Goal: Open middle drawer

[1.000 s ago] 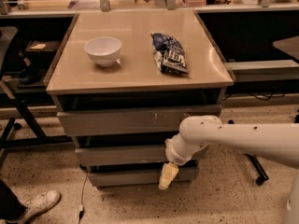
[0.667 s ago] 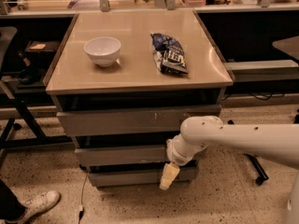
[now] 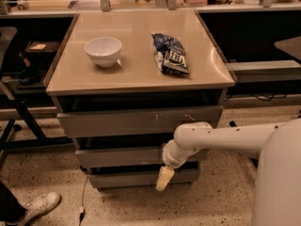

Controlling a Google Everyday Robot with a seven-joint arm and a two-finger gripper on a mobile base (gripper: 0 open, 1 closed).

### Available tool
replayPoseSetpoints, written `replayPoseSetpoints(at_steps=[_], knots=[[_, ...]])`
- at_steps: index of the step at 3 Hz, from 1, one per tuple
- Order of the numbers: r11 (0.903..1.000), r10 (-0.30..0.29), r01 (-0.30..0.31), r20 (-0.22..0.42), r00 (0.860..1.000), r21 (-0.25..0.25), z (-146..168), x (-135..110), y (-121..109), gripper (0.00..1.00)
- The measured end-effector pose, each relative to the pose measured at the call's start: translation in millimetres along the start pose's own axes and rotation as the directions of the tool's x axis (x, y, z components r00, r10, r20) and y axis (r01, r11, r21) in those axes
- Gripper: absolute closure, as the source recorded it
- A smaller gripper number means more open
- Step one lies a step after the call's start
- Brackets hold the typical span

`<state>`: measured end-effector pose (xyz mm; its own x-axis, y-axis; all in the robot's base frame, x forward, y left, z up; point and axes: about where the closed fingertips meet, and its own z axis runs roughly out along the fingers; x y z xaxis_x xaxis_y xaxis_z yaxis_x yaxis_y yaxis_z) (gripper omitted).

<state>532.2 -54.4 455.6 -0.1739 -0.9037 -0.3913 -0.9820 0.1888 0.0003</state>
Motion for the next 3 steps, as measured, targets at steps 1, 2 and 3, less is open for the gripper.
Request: replayPoseSetpoints(at_steps=[1, 2, 3], knots=[[0.9997, 0.005, -0.005, -0.013, 1.0, 0.022, 13, 8, -16, 0.0], [0.9987, 0.0, 0.001, -0.01, 1.0, 0.051, 14, 11, -29, 0.0], [0.998, -0.002, 0.002, 0.003, 1.0, 0.063, 20, 12, -37, 0.0]])
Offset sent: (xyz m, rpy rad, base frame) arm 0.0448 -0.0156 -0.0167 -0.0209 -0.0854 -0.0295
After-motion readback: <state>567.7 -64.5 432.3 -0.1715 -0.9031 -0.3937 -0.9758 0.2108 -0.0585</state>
